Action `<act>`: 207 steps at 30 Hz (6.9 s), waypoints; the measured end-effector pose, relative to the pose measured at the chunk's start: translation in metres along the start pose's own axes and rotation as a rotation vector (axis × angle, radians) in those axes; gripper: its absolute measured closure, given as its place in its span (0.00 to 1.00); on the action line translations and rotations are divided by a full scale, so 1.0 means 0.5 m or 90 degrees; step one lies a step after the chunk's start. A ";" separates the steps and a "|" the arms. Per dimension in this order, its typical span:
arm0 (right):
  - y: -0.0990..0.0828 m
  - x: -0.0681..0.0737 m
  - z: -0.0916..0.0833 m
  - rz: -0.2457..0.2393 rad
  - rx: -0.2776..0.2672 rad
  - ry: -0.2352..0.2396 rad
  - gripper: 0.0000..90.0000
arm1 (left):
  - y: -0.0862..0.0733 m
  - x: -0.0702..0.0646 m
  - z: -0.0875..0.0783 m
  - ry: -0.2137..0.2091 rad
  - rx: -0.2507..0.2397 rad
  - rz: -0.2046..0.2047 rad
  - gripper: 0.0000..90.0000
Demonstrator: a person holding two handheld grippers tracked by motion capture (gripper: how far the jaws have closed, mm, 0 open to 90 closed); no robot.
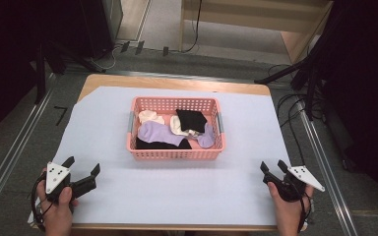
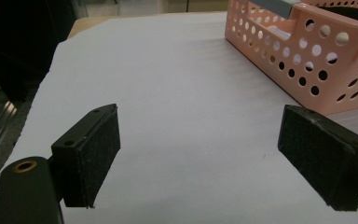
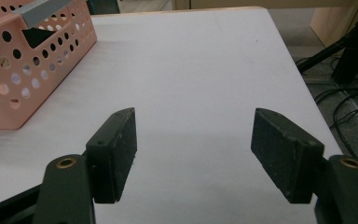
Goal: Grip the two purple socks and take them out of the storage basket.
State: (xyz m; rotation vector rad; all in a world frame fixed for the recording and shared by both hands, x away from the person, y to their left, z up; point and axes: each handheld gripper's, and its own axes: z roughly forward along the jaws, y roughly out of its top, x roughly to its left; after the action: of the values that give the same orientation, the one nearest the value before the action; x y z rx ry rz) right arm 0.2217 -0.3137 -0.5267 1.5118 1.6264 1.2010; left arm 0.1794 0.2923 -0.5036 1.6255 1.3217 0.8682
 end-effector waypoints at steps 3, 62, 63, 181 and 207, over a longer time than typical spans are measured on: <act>0.000 0.002 -0.001 -0.006 -0.003 -0.001 0.35 | 0.000 -0.001 0.001 -0.004 0.002 -0.002 0.16; 0.165 0.242 0.077 -0.033 0.021 0.100 0.54 | 0.001 0.002 0.004 -0.038 0.014 0.006 0.17; 0.168 0.246 0.081 -0.036 0.025 0.104 0.55 | 0.001 0.002 0.004 -0.038 0.015 0.007 0.17; 0.249 0.532 0.270 0.028 0.190 0.249 0.91 | 0.003 -0.002 0.011 -0.040 0.031 0.022 0.17; 0.237 0.513 0.277 -0.014 0.241 0.238 0.88 | 0.003 -0.003 0.011 -0.039 0.035 0.025 0.17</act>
State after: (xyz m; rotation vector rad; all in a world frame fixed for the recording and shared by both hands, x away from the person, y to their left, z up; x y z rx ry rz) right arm 0.3530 -0.0415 -0.4387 1.5484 2.2143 1.2703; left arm 0.1848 0.2896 -0.5044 1.7120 1.2856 0.8049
